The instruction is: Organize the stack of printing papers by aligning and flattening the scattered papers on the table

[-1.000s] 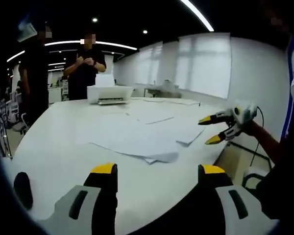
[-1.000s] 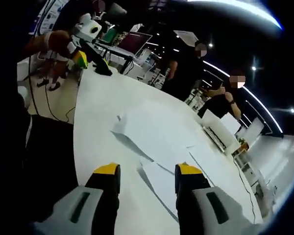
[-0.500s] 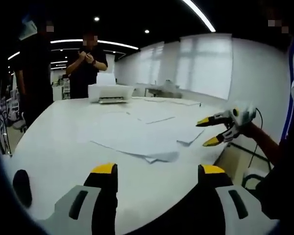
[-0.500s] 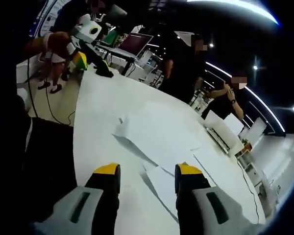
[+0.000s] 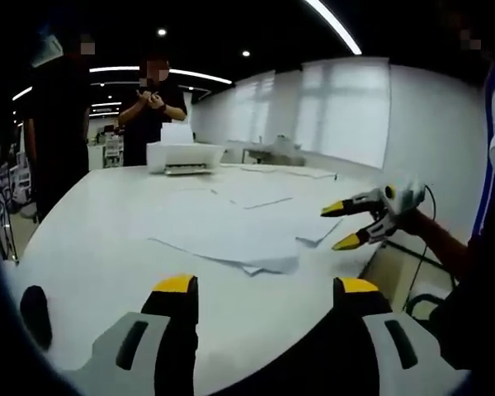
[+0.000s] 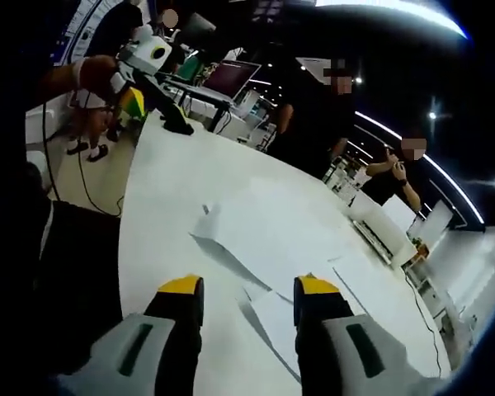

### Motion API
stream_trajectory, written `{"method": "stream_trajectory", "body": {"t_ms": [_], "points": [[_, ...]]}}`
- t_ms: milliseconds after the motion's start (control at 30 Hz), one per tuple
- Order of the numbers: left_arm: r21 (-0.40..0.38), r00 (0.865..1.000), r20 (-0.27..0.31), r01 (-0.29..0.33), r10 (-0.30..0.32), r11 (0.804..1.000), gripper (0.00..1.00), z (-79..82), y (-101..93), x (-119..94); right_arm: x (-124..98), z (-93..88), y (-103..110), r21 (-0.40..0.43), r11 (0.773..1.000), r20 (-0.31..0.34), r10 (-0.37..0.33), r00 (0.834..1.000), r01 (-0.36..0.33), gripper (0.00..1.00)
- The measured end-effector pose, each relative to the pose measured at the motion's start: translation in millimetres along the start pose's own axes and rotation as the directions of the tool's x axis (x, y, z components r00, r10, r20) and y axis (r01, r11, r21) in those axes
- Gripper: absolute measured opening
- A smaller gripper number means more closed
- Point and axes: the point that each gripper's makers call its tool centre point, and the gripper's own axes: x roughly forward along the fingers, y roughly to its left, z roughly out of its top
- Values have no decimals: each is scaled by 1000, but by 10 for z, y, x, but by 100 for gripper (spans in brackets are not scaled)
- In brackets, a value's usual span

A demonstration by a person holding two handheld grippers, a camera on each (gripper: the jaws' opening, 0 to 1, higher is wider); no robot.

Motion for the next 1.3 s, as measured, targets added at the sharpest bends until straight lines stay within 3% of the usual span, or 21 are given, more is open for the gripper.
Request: {"method": "stream_trajectory", "body": {"t_ms": [500, 1300], "points": [[5, 1000, -2, 5, -5, 1000, 69, 0, -21, -17, 55, 33, 39, -9, 1000, 9, 12, 1000, -11, 37], [5, 1000, -8, 3, -3, 1000, 69, -16, 3, -32, 322, 55, 89, -16, 998, 34, 56, 998, -55, 36]]}}
